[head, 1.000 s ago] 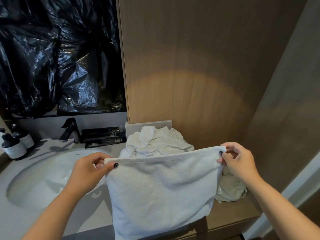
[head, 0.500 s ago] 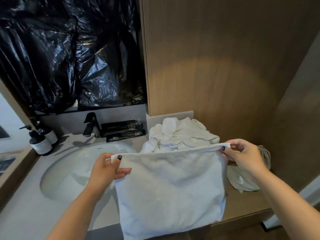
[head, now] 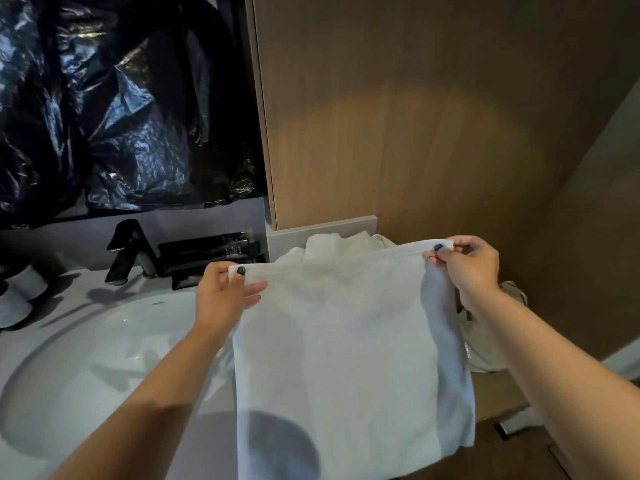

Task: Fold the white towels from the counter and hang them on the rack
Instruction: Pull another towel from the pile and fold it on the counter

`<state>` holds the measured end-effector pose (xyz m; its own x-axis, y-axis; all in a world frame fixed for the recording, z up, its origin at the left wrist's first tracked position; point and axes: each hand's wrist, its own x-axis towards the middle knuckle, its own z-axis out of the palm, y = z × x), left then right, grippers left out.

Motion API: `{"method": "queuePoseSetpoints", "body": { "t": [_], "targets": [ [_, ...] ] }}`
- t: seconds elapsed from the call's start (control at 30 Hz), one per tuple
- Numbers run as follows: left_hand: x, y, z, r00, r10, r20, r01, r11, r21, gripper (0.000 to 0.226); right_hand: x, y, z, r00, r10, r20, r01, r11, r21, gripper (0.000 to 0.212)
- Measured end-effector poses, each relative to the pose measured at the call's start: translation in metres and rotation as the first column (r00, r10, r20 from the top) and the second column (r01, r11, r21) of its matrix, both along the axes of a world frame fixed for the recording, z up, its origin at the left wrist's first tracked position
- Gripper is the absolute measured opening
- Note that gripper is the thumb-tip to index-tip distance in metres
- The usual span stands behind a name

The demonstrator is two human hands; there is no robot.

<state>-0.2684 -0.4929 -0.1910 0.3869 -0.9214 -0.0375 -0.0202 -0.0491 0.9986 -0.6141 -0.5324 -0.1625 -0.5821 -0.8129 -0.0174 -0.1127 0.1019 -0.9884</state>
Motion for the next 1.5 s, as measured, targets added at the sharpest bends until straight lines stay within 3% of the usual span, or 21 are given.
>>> {"method": "queuePoseSetpoints", "body": {
  "t": [0.2, 0.27, 0.37, 0.43, 0.47, 0.53, 0.6, 0.63, 0.7, 0.77, 0.83, 0.97, 1.07, 1.13, 1.23, 1.3, 1.37, 1.43, 1.5],
  "targets": [
    [-0.012, -0.069, -0.037, 0.992, 0.119, -0.031, -0.117, 0.991, 0.072, 0.009, 0.002, -0.070, -0.037, 0.996, -0.082, 0.022, 0.082, 0.997, -0.006, 0.021],
    [-0.013, -0.085, -0.052, 0.983, 0.179, -0.041, -0.173, 0.977, 0.125, 0.021, 0.007, -0.085, -0.053, 0.995, -0.101, -0.005, 0.101, 0.994, 0.035, 0.023],
    [-0.024, -0.087, -0.061, 0.949, 0.284, 0.137, -0.304, 0.939, 0.158, 0.038, 0.021, -0.083, -0.080, 0.995, -0.009, -0.100, 0.011, 1.000, 0.026, 0.034],
    [-0.047, -0.072, -0.063, 0.891, 0.246, 0.382, -0.249, 0.968, -0.043, 0.043, 0.035, -0.065, -0.090, 0.953, 0.142, -0.268, -0.172, 0.981, -0.092, 0.047],
    [-0.062, -0.064, -0.062, 0.839, 0.205, 0.504, -0.131, 0.975, -0.179, 0.046, 0.044, -0.055, -0.091, 0.882, 0.217, -0.418, -0.297, 0.945, -0.136, 0.048],
    [-0.086, -0.051, -0.072, 0.715, 0.086, 0.694, 0.180, 0.936, -0.301, 0.051, 0.060, -0.039, -0.097, 0.587, 0.354, -0.728, -0.564, 0.824, -0.053, 0.048],
    [-0.101, -0.056, -0.091, 0.546, -0.011, 0.838, 0.387, 0.890, -0.240, 0.052, 0.067, -0.037, -0.110, 0.209, 0.379, -0.901, -0.662, 0.734, 0.155, 0.050],
    [-0.104, -0.061, -0.100, 0.467, -0.045, 0.883, 0.433, 0.882, -0.184, 0.052, 0.067, -0.040, -0.116, 0.087, 0.384, -0.919, -0.650, 0.721, 0.240, 0.051],
    [-0.102, -0.071, -0.111, 0.356, -0.080, 0.931, 0.450, 0.888, -0.095, 0.054, 0.065, -0.046, -0.120, -0.017, 0.428, -0.904, -0.604, 0.716, 0.351, 0.055],
    [-0.098, -0.077, -0.120, 0.299, -0.091, 0.950, 0.465, 0.883, -0.061, 0.056, 0.059, -0.051, -0.123, -0.082, 0.442, -0.893, -0.581, 0.707, 0.403, 0.061],
    [-0.094, -0.079, -0.124, 0.265, -0.075, 0.961, 0.459, 0.887, -0.057, 0.059, 0.049, -0.054, -0.129, -0.060, 0.461, -0.885, -0.574, 0.710, 0.408, 0.068],
    [-0.078, -0.075, -0.134, 0.262, -0.090, 0.961, 0.361, 0.933, -0.011, 0.068, 0.009, -0.060, -0.144, 0.178, 0.518, -0.837, -0.481, 0.788, 0.385, 0.081],
    [-0.065, -0.069, -0.137, 0.264, -0.103, 0.959, 0.311, 0.950, 0.017, 0.071, -0.019, -0.064, -0.143, 0.231, 0.591, -0.773, -0.436, 0.773, 0.461, 0.081],
    [-0.068, -0.058, -0.132, 0.310, -0.107, 0.945, 0.263, 0.964, 0.023, 0.070, -0.015, -0.058, -0.133, 0.290, 0.575, -0.765, -0.429, 0.793, 0.433, 0.073],
    [-0.087, -0.023, -0.123, 0.461, -0.096, 0.882, 0.214, 0.977, -0.006, 0.064, 0.017, -0.022, -0.120, 0.367, 0.433, -0.823, -0.440, 0.861, 0.257, 0.066],
    [-0.100, 0.010, -0.125, 0.516, -0.123, 0.848, 0.267, 0.963, -0.023, 0.065, 0.046, 0.018, -0.125, 0.319, 0.415, -0.852, -0.561, 0.807, 0.183, 0.071],
    [-0.104, 0.039, -0.139, 0.514, -0.173, 0.840, 0.326, 0.945, -0.005, 0.065, 0.067, 0.055, -0.147, 0.142, 0.435, -0.889, -0.672, 0.702, 0.236, 0.076],
    [-0.099, 0.060, -0.158, 0.454, -0.221, 0.863, 0.345, 0.937, 0.059, 0.064, 0.074, 0.078, -0.174, 0.015, 0.477, -0.879, -0.674, 0.654, 0.343, 0.073],
    [-0.091, 0.074, -0.174, 0.350, -0.287, 0.892, 0.360, 0.920, 0.155, 0.064, 0.075, 0.090, -0.189, 0.021, 0.562, -0.827, -0.620, 0.656, 0.430, 0.067]
  ]
}}
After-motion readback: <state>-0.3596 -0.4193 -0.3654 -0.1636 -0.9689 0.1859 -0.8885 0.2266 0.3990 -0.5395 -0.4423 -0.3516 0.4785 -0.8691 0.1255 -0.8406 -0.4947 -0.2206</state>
